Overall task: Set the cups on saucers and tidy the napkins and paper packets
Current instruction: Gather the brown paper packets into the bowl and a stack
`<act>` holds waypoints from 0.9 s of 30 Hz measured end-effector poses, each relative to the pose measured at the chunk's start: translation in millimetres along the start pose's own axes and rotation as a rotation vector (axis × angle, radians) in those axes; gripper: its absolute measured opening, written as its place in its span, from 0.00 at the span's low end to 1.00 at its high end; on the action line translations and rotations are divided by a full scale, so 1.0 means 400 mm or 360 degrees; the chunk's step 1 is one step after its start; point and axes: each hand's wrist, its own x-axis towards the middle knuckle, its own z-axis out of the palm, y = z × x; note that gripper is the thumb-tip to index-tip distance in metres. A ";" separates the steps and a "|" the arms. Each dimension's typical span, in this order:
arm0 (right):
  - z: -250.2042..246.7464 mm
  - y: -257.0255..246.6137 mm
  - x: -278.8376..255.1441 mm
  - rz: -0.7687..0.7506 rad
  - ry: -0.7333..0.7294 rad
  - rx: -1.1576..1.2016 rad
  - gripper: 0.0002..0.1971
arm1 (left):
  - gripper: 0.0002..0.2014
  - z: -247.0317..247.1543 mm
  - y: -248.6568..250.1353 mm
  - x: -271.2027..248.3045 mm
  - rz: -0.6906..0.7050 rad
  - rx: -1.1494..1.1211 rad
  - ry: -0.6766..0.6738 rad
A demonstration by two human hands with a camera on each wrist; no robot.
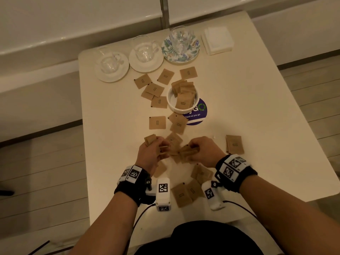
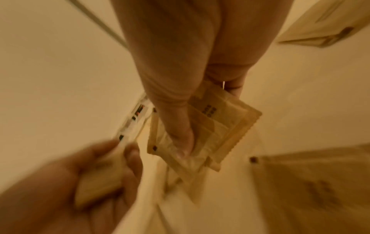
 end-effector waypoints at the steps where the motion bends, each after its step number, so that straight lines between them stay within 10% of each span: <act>1: -0.017 -0.009 0.001 -0.0045 0.0052 0.0148 0.11 | 0.07 0.000 0.004 0.002 -0.0015 -0.0004 0.0012; 11: -0.074 -0.135 -0.032 -0.0868 0.0597 0.0168 0.12 | 0.12 0.078 0.107 -0.017 -0.0170 -0.0107 -0.0430; 27: -0.104 -0.065 -0.025 -0.0463 0.0471 0.0525 0.09 | 0.11 0.065 0.081 -0.023 -0.0103 -0.0219 -0.0334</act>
